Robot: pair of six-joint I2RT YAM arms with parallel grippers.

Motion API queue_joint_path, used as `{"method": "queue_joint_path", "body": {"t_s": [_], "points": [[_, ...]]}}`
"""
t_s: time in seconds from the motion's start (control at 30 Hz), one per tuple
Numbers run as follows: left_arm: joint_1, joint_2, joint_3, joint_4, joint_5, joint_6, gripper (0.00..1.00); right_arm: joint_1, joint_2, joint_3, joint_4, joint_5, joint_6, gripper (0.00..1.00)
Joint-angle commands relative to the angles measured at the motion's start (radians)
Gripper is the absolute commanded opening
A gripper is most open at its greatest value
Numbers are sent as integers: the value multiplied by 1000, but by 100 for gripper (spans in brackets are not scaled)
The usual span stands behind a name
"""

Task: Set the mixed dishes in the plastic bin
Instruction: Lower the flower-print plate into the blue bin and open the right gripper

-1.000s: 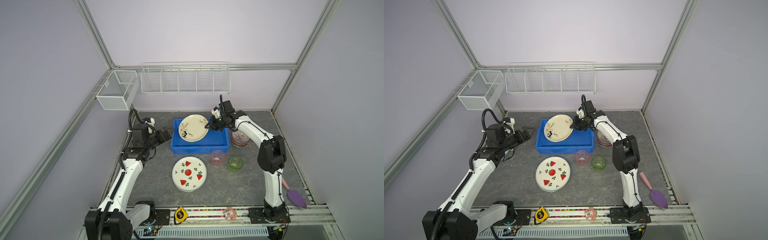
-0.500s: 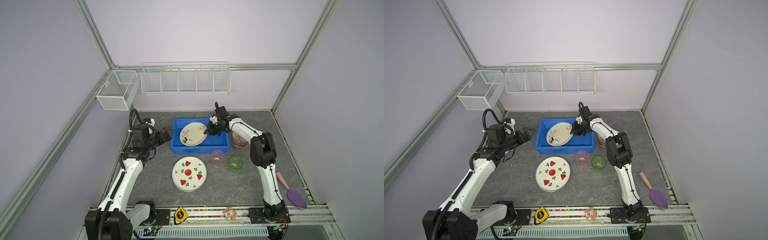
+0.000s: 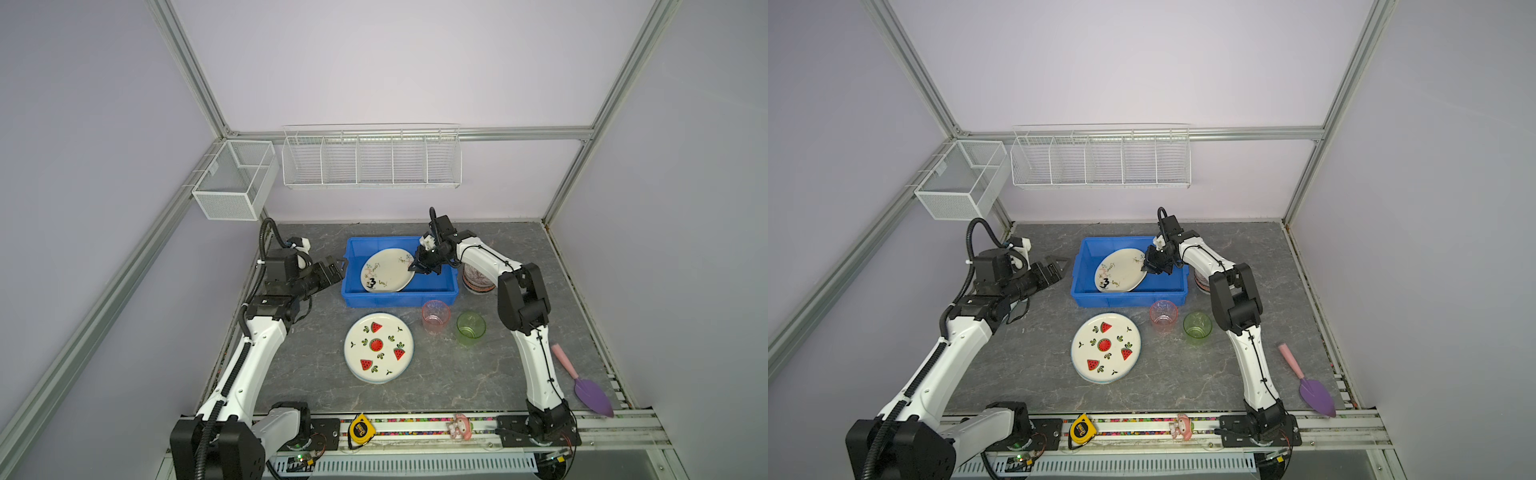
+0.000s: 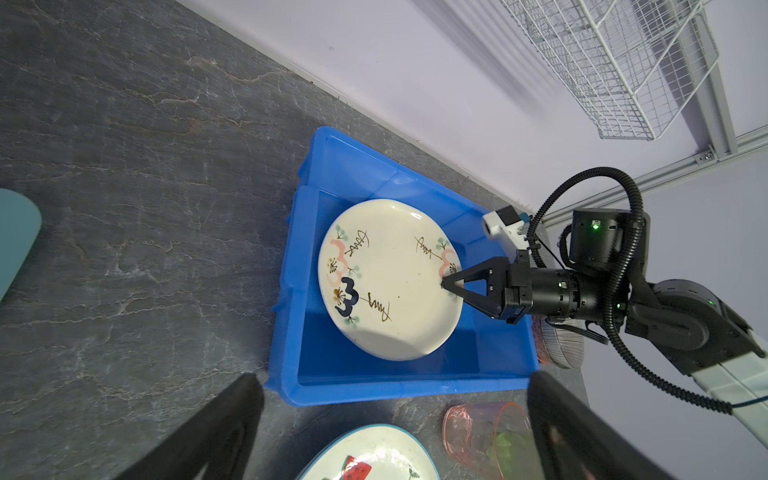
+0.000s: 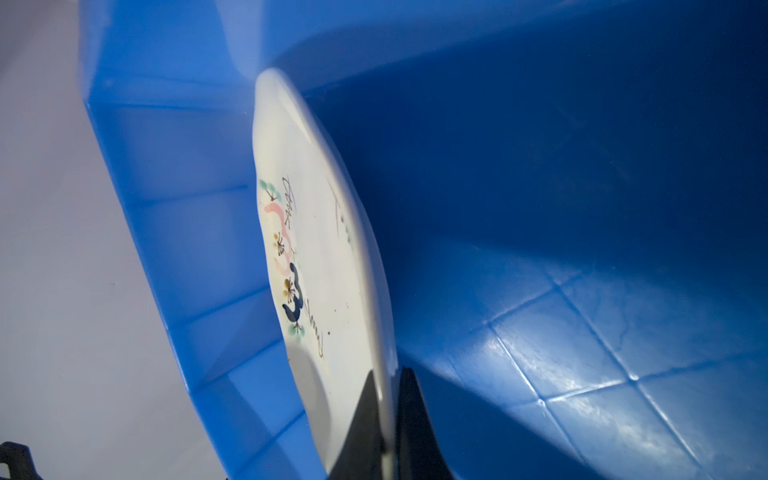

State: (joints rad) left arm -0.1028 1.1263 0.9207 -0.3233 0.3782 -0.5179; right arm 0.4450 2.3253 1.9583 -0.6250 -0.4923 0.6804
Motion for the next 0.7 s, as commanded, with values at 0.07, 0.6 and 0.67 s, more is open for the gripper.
{"method": "queue_joint_path", "body": {"t_s": [0.07, 0.6, 0.67], "points": [[3, 9, -15, 9, 2, -1, 99, -20, -33, -19, 63, -19, 4, 8], [3, -5, -40, 8, 1, -5, 99, -31, -47, -97, 96, 21, 17, 23], [3, -5, -42, 8, 3, -5, 99, -33, -48, -101, 96, 30, 15, 23]]}}
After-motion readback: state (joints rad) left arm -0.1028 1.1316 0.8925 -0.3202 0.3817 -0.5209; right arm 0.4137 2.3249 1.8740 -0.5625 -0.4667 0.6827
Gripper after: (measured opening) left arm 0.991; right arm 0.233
